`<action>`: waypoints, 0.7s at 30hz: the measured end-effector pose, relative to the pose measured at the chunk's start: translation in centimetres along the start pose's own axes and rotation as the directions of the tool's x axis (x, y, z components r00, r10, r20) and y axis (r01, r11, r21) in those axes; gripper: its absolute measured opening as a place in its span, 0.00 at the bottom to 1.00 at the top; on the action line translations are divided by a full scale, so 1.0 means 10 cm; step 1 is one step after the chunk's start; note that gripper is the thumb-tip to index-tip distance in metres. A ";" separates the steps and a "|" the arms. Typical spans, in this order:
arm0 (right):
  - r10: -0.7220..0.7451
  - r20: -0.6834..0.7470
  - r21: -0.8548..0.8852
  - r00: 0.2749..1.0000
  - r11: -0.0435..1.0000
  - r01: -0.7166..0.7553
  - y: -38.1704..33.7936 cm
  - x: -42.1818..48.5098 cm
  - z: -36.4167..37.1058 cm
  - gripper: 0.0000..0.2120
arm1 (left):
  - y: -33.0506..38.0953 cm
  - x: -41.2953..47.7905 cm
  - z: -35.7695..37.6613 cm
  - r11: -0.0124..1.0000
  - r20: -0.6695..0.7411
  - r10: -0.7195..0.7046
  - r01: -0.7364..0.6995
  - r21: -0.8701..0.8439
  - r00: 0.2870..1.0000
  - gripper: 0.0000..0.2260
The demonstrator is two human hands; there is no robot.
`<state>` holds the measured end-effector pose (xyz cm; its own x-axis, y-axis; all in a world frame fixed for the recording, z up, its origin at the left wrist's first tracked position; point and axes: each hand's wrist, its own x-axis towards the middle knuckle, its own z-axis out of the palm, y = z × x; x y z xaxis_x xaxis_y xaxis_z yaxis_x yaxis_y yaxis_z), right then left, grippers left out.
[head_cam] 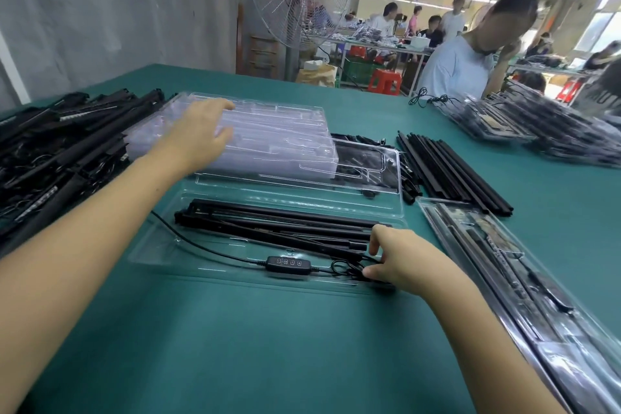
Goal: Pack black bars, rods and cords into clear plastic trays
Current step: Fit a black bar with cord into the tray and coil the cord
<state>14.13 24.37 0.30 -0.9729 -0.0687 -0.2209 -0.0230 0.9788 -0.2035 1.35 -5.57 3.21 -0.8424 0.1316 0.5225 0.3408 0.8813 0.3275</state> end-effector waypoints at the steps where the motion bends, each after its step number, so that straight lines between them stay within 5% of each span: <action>1: -0.012 -0.008 0.003 1.000 1.000 0.012 0.00 -0.01 0.00 0.16 | 0.03 0.06 0.06 0.999 0.062 0.031 -0.033 0.033 0.998 0.21; 7: -0.086 -0.041 -0.075 0.995 0.994 0.083 -0.02 -0.04 0.00 0.13 | 0.07 0.23 0.37 0.959 0.302 -0.136 0.048 0.281 0.944 0.25; 11: -0.106 -0.040 -0.123 0.994 0.987 0.100 -0.02 -0.03 0.00 0.10 | 0.15 0.32 0.44 0.937 0.270 -0.215 0.120 0.329 0.939 0.26; 21: -0.155 -0.054 -0.215 0.986 0.967 0.140 -0.01 0.02 0.05 0.12 | 0.31 0.47 0.28 0.895 0.232 -0.145 0.028 0.444 0.962 0.19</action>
<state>14.06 24.19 -0.20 -0.9685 -0.2089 -0.1352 -0.2078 0.9779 -0.0226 -2.73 -0.91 4.48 -0.9565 0.1039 0.2727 0.0961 0.9945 -0.0419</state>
